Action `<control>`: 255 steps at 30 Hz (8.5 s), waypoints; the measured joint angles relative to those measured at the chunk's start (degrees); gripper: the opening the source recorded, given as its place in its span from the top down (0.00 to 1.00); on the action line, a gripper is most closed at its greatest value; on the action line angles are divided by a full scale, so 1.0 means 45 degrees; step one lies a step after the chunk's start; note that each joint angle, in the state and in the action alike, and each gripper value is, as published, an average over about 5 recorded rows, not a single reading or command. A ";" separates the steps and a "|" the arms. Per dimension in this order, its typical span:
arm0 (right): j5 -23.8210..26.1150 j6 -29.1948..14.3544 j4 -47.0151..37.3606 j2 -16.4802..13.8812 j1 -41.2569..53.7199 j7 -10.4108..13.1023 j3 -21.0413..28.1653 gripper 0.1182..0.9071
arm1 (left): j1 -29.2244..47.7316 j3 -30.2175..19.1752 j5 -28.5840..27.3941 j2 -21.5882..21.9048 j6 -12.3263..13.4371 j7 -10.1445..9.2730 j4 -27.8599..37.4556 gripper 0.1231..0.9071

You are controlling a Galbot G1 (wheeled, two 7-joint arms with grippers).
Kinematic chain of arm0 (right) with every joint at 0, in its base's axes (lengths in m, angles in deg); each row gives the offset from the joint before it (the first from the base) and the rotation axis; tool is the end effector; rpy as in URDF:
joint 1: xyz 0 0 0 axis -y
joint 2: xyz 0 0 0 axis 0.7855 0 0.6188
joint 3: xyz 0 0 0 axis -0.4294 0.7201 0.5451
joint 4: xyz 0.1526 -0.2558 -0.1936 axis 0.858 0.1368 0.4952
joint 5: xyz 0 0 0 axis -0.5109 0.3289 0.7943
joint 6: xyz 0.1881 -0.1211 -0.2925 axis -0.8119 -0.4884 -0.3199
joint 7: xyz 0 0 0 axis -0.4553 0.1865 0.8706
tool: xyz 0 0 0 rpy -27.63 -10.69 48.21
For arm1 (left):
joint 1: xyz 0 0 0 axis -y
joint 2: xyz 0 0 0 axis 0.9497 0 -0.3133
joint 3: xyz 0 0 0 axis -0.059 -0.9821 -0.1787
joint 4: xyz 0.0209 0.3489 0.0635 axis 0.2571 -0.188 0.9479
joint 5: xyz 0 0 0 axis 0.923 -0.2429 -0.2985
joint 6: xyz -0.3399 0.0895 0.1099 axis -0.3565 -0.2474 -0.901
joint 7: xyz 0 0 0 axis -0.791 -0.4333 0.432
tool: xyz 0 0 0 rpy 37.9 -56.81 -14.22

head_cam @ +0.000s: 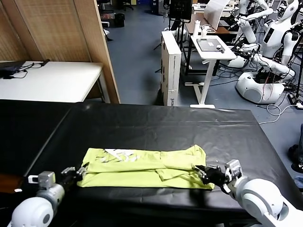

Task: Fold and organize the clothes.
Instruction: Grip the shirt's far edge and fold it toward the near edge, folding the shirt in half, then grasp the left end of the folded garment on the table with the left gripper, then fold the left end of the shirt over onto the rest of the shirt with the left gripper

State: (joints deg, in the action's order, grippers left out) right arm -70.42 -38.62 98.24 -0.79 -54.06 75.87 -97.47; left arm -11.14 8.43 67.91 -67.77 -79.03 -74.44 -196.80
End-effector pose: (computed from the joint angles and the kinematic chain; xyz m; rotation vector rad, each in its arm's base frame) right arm 0.2574 -0.0893 -0.1890 0.5546 -2.4779 0.1318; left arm 0.2185 0.1445 -0.2453 -0.0217 -2.6400 0.0771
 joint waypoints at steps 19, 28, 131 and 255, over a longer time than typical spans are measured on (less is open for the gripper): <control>0.0911 -0.1036 -0.4246 0.2313 0.3154 0.0261 0.1627 0.00 | 0.3294 -0.1930 -0.0627 -0.0761 0.0259 0.0200 0.3108 0.00; 0.0978 -0.1022 -0.4709 0.2532 0.3428 0.0233 0.2030 0.23 | 0.3443 -0.2076 -0.0719 -0.0730 0.0332 0.0401 0.3570 0.01; 0.0433 -0.5375 -0.1762 0.2089 -0.0394 -0.0960 -0.0990 0.00 | 0.0701 0.0838 0.2818 0.0271 -0.2235 0.2515 0.1987 0.00; 0.3019 -0.5857 -0.1658 0.3622 -0.2523 -0.1063 -0.1664 0.00 | 0.3347 -0.5824 0.1072 -0.4319 -0.2682 0.0161 -0.0066 0.91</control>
State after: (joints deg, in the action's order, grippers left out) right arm -56.84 -64.98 90.78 15.51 -65.41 71.09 -104.96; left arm 3.92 -17.78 72.74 -87.21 -91.10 -73.71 -197.10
